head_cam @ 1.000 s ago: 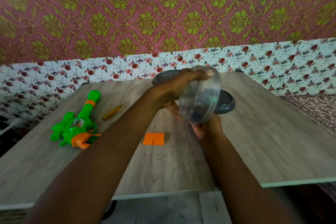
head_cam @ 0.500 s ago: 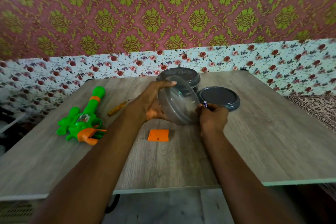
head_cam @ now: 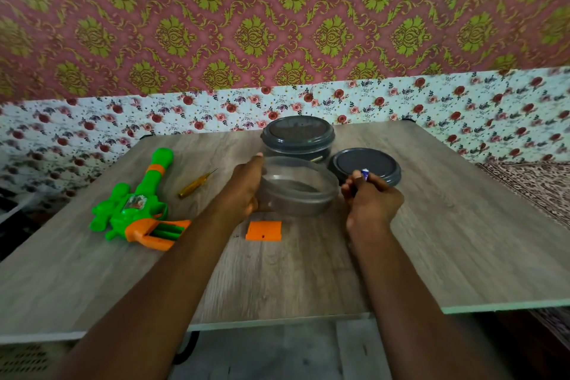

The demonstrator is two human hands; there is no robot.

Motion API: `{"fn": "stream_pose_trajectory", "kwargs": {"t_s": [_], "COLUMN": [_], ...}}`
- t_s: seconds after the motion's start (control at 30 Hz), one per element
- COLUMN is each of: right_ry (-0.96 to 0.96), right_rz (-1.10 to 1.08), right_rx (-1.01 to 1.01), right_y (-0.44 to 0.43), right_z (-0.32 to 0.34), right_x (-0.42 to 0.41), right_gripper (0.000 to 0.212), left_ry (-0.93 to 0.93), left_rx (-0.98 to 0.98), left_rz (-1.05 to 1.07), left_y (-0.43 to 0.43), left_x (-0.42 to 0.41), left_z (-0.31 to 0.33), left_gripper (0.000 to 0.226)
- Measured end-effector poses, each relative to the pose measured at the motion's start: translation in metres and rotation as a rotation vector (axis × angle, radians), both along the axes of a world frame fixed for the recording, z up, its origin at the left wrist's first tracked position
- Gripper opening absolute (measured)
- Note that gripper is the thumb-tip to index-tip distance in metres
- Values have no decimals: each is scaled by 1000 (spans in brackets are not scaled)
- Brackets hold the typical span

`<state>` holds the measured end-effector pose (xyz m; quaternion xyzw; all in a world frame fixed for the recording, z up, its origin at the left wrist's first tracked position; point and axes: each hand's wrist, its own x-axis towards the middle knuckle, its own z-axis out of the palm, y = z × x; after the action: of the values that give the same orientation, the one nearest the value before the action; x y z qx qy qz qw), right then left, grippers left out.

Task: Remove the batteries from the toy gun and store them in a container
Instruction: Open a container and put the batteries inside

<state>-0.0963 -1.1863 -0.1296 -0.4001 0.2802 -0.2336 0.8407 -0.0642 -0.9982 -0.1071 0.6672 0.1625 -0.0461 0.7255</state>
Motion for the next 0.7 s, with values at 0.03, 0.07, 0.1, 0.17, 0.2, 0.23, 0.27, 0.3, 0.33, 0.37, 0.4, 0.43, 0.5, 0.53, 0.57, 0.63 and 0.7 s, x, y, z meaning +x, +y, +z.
{"fn": "stream_pose_trajectory", "kwargs": {"t_s": [0.03,0.07,0.1,0.17,0.2,0.23,0.27,0.3,0.33,0.37,0.4,0.43,0.5,0.53,0.57,0.63,0.7], "right_ry": [-13,-27,-38,-47,-53,-62,-70,-75,-80,-92,-106,-124,-172,-207,-243,-302,-356], "right_rz": [-6,-17,-29,-48,-51,-55,-59,-64,-70,-73,-72,-70,-55,-36,-14,25,60], "right_rx": [-4,-11,-21,-51,-70,-92,-120,-157,-199,-242,-287,-334,-413,-439,-465,-585,-768], "right_y": [-1,-3,-4,-6,-6,-6,-6,-5,-5,-4,-3,-1,1,2,3,7,12], "right_z": [0,0,-1,-1,-1,0,0,-1,-2,-2,-3,-3,-1,2,4,5,0], "right_x": [0,0,1,2,3,3,3,3,4,3,2,-1,-7,-12,-15,-20,-21], "right_gripper": [15,17,17,17,16,16,17,17,18,19,21,23,26,27,27,24,18], "left_ry": [-15,-32,-47,-82,-98,-121,-133,-145,-151,-163,-170,-183,-211,-220,-237,-278,-318], "left_rx": [68,148,226,343,381,423,465,487,496,513,540,566,596,613,636,709,731], "left_rz": [11,13,21,41,50,62,64,66,69,81,90,98,107,108,102,69,73], "left_y": [0,0,0,-3,-5,-7,-8,-9,-11,-12,-13,-13,-12,-12,-13,-12,-11], "left_x": [2,3,5,2,2,2,3,4,5,6,7,10,13,15,15,11,8], "left_z": [-5,-8,-13,-12,-12,-11,-11,-12,-12,-14,-15,-18,-21,-23,-23,-23,-22], "left_gripper": [51,53,52,46,45,44,44,42,41,42,45,48,51,53,54,50,46]}}
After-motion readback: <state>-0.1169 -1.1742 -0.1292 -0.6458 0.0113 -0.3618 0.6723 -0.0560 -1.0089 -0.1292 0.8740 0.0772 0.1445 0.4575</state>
